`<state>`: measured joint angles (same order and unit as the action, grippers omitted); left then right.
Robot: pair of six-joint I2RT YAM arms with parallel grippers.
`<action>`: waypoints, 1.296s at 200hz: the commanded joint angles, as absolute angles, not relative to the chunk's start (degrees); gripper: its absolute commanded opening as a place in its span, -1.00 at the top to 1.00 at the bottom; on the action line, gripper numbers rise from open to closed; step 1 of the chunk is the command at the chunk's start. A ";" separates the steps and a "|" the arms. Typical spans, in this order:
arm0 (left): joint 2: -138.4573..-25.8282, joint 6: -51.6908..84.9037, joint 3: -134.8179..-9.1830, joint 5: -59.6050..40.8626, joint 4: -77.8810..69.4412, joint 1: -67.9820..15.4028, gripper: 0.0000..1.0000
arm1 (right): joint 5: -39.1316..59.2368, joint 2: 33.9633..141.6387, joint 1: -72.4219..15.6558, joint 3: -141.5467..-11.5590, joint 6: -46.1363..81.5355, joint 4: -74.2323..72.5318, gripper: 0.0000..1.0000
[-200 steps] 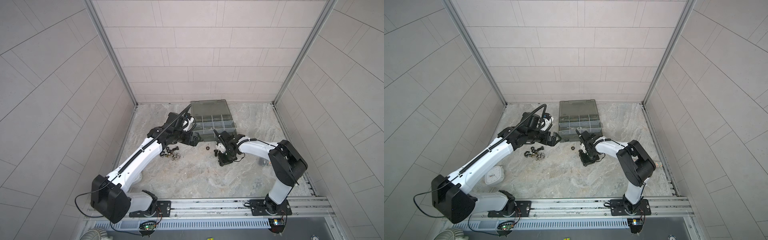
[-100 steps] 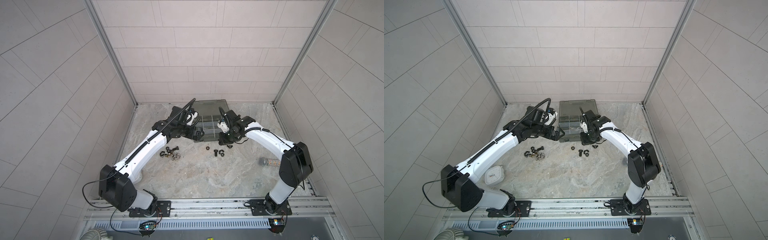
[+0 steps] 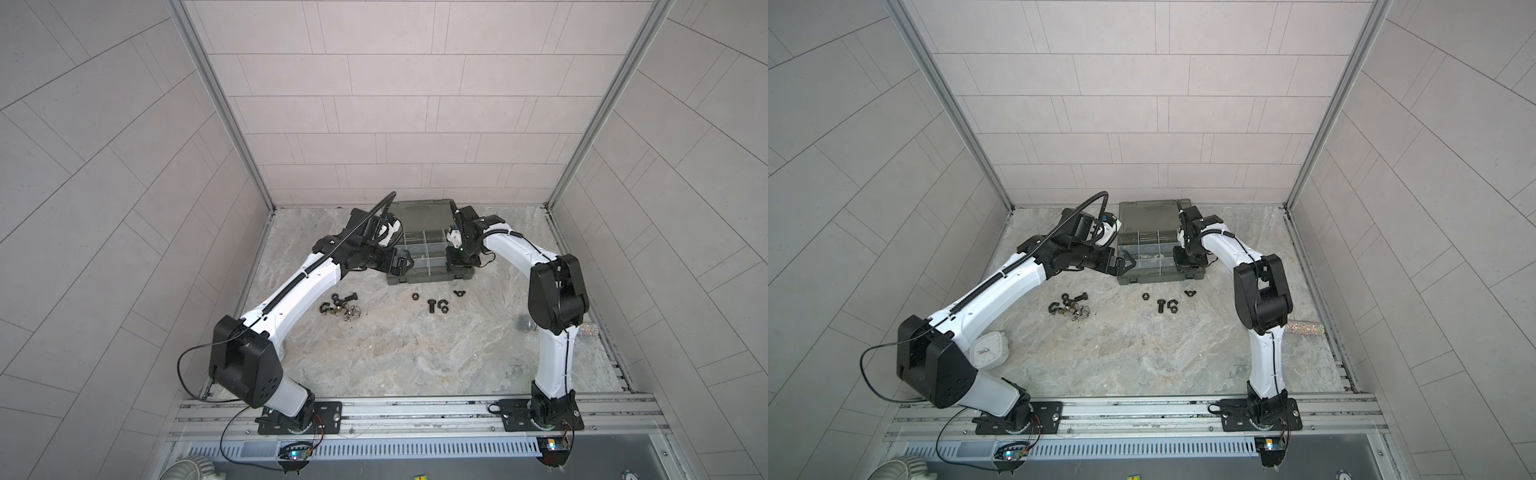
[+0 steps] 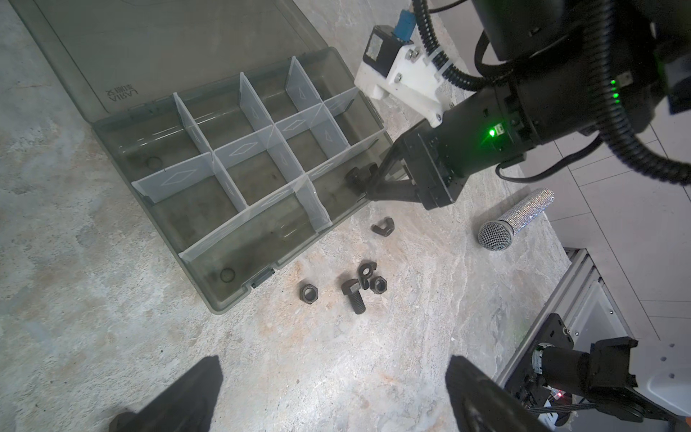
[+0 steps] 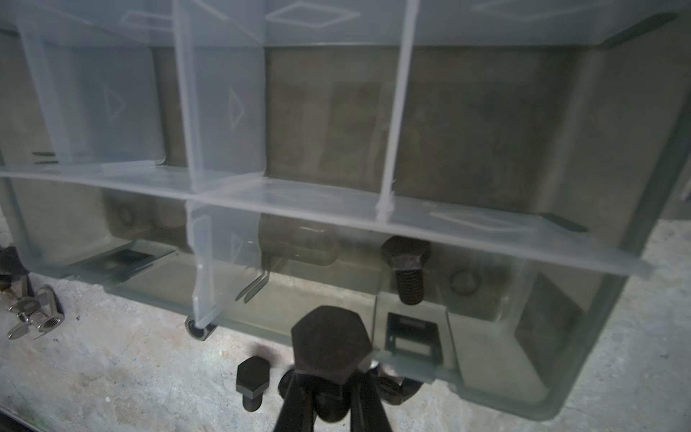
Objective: Sort the screws and nuts into containers
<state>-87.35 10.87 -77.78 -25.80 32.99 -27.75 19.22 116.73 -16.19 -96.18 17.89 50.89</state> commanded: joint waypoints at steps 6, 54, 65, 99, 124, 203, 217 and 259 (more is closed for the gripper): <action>-88.87 11.30 -80.55 -26.46 32.52 -27.45 -1.00 | 20.04 118.56 -14.58 -98.67 16.88 52.12 1.00; -90.66 12.15 -81.94 -27.14 31.99 -27.46 -1.00 | 19.87 119.90 -12.05 -99.22 17.09 52.27 0.62; -91.12 12.76 -82.35 -27.01 31.90 -27.48 -1.00 | 19.76 119.60 -12.01 -99.54 16.75 52.62 0.46; -91.57 13.95 -82.45 -26.54 30.94 -27.54 -1.00 | 19.31 114.62 -12.17 -98.03 16.48 52.89 0.34; -90.63 14.24 -81.80 -26.16 31.33 -27.53 -1.00 | 19.27 110.30 -14.71 -95.87 17.31 53.25 0.34; -81.69 13.98 -72.24 -23.57 31.59 -27.54 -1.00 | 19.19 106.17 -31.94 -82.60 21.97 50.09 0.44; -80.12 14.13 -70.82 -23.34 31.90 -27.52 -1.00 | 19.07 106.13 -33.41 -80.42 23.05 48.35 0.39; -74.89 13.86 -65.81 -22.05 31.93 -27.49 -1.00 | 17.78 106.94 -34.39 -76.82 25.05 44.33 0.34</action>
